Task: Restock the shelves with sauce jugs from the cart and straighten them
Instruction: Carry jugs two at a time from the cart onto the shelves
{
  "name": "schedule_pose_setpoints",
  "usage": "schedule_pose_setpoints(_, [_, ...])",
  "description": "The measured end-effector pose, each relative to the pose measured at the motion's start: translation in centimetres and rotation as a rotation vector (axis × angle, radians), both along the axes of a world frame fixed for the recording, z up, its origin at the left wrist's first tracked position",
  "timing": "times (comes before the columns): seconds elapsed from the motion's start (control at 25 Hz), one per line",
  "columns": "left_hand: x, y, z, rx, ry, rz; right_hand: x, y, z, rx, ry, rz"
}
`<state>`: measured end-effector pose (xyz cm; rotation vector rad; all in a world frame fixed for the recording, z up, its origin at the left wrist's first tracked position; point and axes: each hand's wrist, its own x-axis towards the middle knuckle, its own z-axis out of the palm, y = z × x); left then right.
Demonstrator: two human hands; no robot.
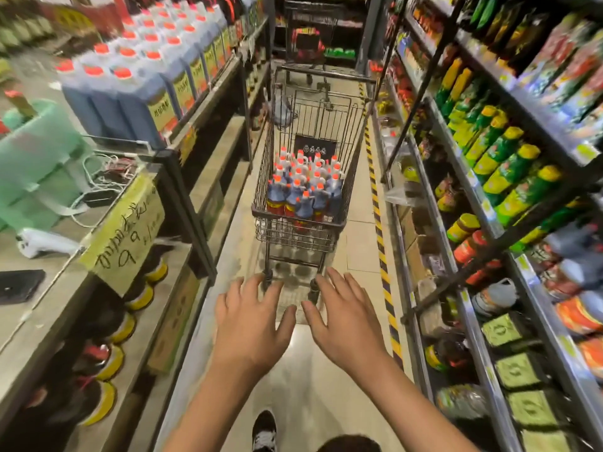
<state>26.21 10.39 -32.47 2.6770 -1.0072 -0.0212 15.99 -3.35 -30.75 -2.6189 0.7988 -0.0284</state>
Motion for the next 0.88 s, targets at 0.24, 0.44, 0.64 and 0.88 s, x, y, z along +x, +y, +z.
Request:
schedule_pose_setpoints(0.24, [7.4,-5.5,-1.1,-0.001,0.025,-0.080,5.9,-4.7,-0.8,0.047,0.021,-0.082])
schedule_pose_setpoints(0.44, [12.3,-14.1,-3.2,0.074,0.083,-0.147,10.2,-12.9,-4.3,0.065,0.021,-0.141])
schedule_pose_setpoints(0.64, [19.0,-24.0,-5.3,0.201,0.095,-0.169,16.6,-23.4,-6.1,0.177,0.012,-0.168])
schedule_pose_setpoints(0.88, [25.8,-32.7,-7.3,0.302,0.073,-0.182,23.9,-32.1,-9.2,0.219,0.068,-0.087])
